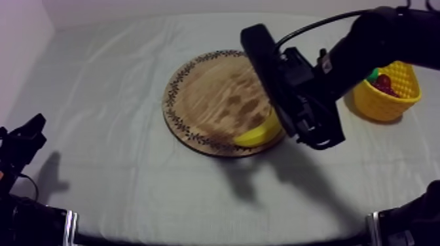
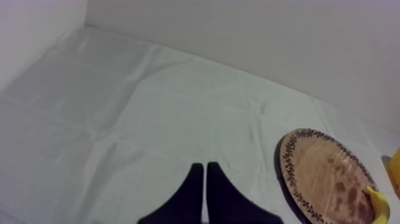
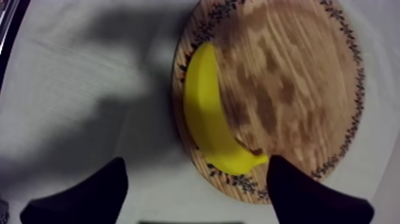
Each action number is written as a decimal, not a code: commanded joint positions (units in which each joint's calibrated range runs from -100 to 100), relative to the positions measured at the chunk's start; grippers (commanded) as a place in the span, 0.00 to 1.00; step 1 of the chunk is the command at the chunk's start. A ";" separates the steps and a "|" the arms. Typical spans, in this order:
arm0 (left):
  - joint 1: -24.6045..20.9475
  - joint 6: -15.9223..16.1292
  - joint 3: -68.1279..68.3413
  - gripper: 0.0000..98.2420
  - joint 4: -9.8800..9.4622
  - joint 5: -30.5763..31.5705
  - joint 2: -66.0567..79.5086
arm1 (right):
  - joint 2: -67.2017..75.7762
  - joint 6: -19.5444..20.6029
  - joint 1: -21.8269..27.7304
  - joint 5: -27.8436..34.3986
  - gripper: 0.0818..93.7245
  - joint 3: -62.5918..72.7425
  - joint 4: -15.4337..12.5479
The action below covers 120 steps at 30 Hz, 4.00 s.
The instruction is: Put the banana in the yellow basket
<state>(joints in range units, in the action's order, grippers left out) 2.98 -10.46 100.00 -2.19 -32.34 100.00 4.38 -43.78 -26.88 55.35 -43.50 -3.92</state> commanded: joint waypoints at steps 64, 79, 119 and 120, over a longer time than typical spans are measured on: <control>0.02 -0.02 0.00 0.00 0.02 0.00 0.00 | -17.58 3.14 10.08 21.14 0.23 36.27 2.61; 0.02 -0.02 0.00 0.00 0.02 0.00 0.00 | -15.62 9.54 26.24 28.70 0.25 48.58 1.33; 0.02 -0.02 0.00 0.00 0.02 0.00 0.00 | 15.36 22.50 35.03 10.37 0.46 18.48 -0.29; 0.02 -0.02 0.00 0.00 0.02 0.00 0.00 | 17.59 23.45 34.68 9.45 0.41 16.86 -0.24</control>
<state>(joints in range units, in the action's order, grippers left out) 2.98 -10.46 100.00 -2.19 -32.34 100.00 15.77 -22.45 8.18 66.25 -23.78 -4.33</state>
